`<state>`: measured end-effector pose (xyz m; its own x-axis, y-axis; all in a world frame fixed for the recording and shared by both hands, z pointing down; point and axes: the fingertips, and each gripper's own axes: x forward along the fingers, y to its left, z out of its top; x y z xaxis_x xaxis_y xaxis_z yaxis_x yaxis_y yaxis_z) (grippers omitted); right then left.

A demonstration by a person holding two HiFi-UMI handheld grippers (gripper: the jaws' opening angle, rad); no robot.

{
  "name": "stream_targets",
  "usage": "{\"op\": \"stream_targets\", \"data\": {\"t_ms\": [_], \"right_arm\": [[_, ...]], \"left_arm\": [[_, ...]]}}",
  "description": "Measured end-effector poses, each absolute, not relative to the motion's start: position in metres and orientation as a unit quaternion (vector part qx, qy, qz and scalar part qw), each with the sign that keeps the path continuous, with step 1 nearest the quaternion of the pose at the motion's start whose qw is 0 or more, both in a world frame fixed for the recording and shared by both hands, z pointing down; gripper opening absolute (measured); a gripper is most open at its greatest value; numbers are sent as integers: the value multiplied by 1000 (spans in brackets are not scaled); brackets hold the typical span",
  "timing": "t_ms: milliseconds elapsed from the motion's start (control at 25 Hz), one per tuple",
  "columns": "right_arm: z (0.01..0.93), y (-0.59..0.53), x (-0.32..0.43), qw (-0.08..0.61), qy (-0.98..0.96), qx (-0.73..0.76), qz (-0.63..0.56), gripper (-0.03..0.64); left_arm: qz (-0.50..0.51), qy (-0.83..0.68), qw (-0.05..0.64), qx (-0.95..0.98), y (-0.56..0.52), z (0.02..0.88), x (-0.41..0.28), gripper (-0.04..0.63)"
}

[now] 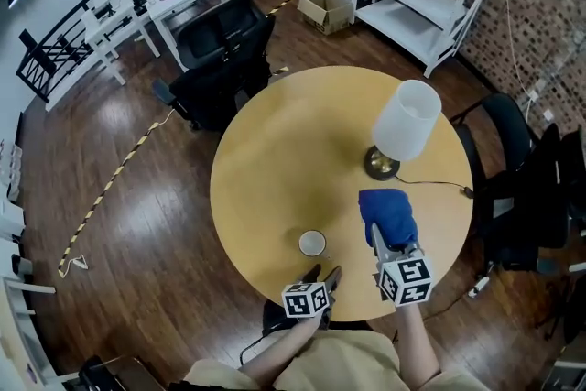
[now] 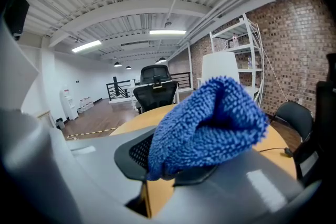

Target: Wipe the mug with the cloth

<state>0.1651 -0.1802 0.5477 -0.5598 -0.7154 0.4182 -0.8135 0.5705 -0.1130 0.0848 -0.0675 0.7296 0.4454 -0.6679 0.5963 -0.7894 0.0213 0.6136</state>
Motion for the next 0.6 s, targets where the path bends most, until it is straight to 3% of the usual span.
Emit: {"op": "stream_targets", "data": {"t_ms": [480,600], "right_arm": [[556,-168,208,190,-863,444,151,57],[555,-169,208,189,-864,442,151,57]], "left_arm": [[74,-649,446,612,-101,743,77,196],[84,-656,449,601,-102,745,74,126]]}}
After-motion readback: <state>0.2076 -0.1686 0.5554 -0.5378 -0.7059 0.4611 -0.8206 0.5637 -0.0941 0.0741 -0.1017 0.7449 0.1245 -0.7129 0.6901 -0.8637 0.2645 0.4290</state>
